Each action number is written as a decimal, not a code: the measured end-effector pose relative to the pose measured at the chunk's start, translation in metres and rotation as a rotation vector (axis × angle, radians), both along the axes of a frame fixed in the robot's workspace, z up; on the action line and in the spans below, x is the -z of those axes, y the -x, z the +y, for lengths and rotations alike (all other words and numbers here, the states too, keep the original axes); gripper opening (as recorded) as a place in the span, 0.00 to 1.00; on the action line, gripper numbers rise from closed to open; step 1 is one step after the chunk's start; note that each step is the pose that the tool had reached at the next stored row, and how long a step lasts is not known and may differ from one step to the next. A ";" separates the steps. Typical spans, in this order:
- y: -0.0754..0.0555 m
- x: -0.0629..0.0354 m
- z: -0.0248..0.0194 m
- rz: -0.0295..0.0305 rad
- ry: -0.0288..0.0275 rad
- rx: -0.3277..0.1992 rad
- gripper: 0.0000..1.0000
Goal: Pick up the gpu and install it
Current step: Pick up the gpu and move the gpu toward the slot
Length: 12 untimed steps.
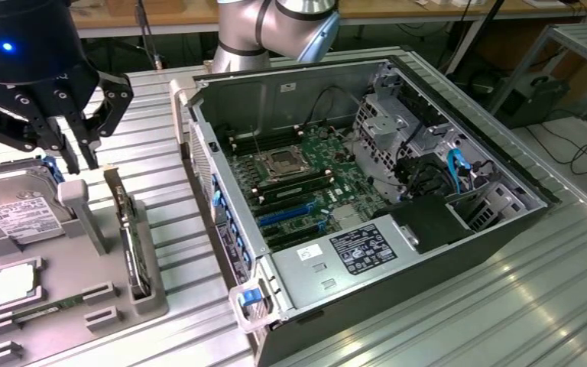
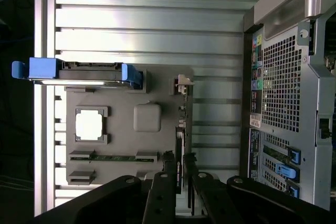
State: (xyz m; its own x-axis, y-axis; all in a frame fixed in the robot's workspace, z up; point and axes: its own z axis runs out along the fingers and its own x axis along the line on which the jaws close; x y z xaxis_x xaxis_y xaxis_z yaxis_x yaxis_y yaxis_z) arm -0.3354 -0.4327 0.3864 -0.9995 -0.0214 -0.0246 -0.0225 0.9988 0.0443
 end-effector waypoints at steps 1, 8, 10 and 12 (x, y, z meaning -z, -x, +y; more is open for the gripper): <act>0.000 0.0000 0.0000 -0.0001 -0.0001 0.000 0.24; 0.000 0.0008 0.0001 0.0000 0.0013 0.000 0.60; 0.000 0.0043 0.0005 -0.0002 0.0136 -0.002 0.60; 0.000 0.0072 0.0002 0.0000 0.0155 -0.006 0.60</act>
